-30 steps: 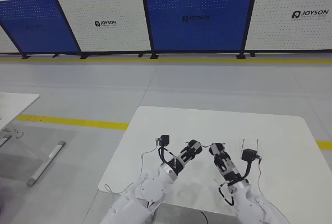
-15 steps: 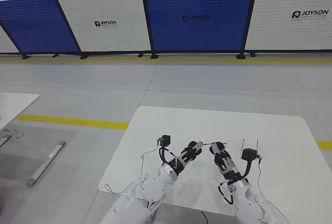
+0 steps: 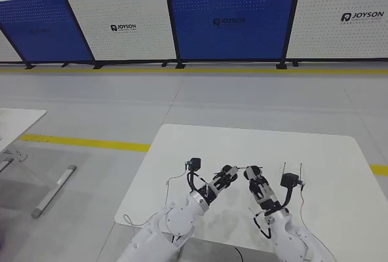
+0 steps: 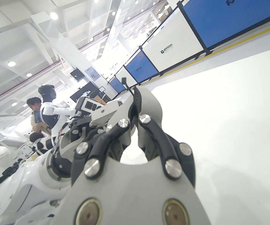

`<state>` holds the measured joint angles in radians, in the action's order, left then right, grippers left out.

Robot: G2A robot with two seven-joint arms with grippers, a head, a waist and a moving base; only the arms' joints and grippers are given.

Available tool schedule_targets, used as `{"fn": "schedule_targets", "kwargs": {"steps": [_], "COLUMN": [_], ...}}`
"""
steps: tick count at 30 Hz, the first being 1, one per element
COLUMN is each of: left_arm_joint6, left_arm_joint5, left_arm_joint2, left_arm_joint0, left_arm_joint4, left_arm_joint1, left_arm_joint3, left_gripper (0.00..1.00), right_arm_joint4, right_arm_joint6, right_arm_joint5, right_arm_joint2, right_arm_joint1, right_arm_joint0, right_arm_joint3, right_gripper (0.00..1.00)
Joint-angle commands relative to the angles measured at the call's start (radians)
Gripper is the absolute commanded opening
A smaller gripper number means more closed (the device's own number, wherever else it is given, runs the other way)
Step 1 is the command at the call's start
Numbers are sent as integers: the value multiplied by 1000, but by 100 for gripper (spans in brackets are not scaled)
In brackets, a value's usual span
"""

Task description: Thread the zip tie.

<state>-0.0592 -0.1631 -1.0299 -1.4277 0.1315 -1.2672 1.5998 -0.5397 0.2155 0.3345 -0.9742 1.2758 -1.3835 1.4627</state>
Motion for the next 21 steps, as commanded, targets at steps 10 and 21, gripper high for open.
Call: {"fn": "schedule_targets", "kwargs": {"steps": [10,21], "left_arm_joint6": [-5,-22], "left_arm_joint5": [-6,-13], "left_arm_joint2": [0,-2], "left_arm_joint0": [6,4], "left_arm_joint4": [-5,-4], "left_arm_joint1": [-1,1], "left_arm_joint3": [-8,-7], "left_gripper": [0,0], "right_arm_joint4": [-10,-29], "right_arm_joint6": [-5,-28], "right_arm_joint5": [-3,5], "right_arm_joint2": [-8,-13], "right_arm_joint1": [10,17], "right_arm_joint0": [-2,0], "right_arm_joint3": [-4,-10], "right_gripper": [0,0]}}
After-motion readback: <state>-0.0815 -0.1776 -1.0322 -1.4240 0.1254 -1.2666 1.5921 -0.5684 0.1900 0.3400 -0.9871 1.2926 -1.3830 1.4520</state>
